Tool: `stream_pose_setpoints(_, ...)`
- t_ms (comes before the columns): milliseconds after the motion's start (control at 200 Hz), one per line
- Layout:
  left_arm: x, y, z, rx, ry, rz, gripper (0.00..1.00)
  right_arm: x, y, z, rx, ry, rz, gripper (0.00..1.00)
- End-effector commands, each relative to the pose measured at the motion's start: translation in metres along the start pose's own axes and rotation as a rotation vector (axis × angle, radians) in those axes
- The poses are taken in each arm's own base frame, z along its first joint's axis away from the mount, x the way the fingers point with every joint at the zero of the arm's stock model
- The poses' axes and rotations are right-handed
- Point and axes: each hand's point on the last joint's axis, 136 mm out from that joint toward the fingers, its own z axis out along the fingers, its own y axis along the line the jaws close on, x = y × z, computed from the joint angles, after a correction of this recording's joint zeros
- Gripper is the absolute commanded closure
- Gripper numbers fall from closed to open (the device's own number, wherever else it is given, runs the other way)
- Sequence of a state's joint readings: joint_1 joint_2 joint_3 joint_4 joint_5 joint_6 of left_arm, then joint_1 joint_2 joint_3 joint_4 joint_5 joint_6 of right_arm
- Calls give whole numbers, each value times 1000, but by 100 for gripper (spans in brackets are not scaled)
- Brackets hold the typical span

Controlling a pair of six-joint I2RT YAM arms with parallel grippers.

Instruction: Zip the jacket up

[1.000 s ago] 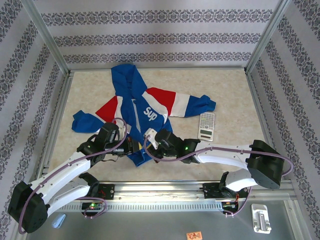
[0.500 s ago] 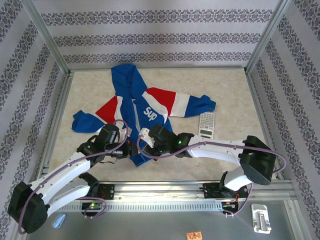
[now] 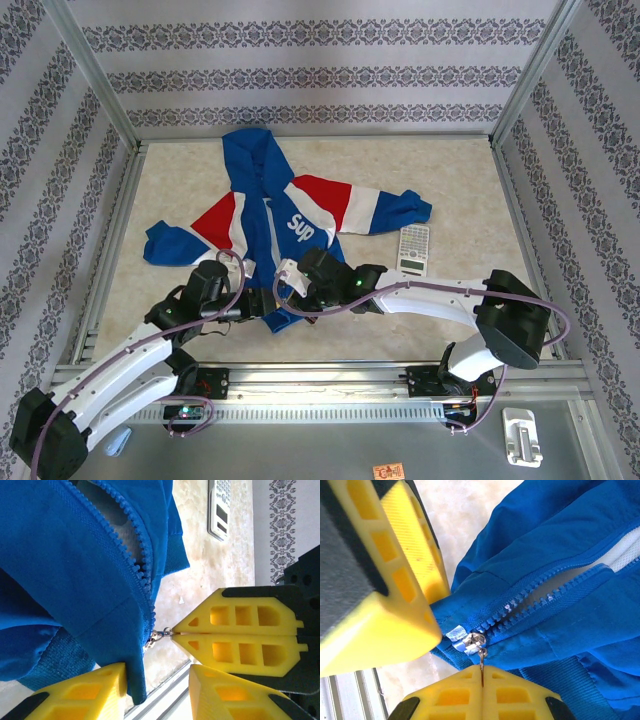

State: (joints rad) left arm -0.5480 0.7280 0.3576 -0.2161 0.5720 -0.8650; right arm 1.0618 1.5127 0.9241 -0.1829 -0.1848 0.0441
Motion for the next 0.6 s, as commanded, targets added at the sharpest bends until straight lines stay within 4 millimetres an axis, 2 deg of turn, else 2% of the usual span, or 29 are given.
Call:
stream_pose_setpoints(0, -8, -4, 4, 37, -37, -1, 63, -15, 2, 2, -25, -28, -21, 100)
stream_pose_setpoints(140, -8, -2, 7, 46, -43, -4, 64, -20, 1, 5, -27, -32, -16, 100)
stream_pose_setpoints(230, -8, 0, 8, 44, -47, 1, 70, -23, -1, 5, -19, -32, -11, 100)
stream_pose_setpoints(355, -5, 4, 10, 34, -32, -3, 81, -24, -7, 5, 3, -27, 2, 100)
stream_pose_setpoints(455, -3, 7, 10, 23, -28, -8, 100, -23, -11, 6, 20, -16, 16, 100)
stream_pose_setpoints(595, 3, 14, 10, -6, -1, -15, 100, -24, -16, 4, 49, -11, 29, 100)
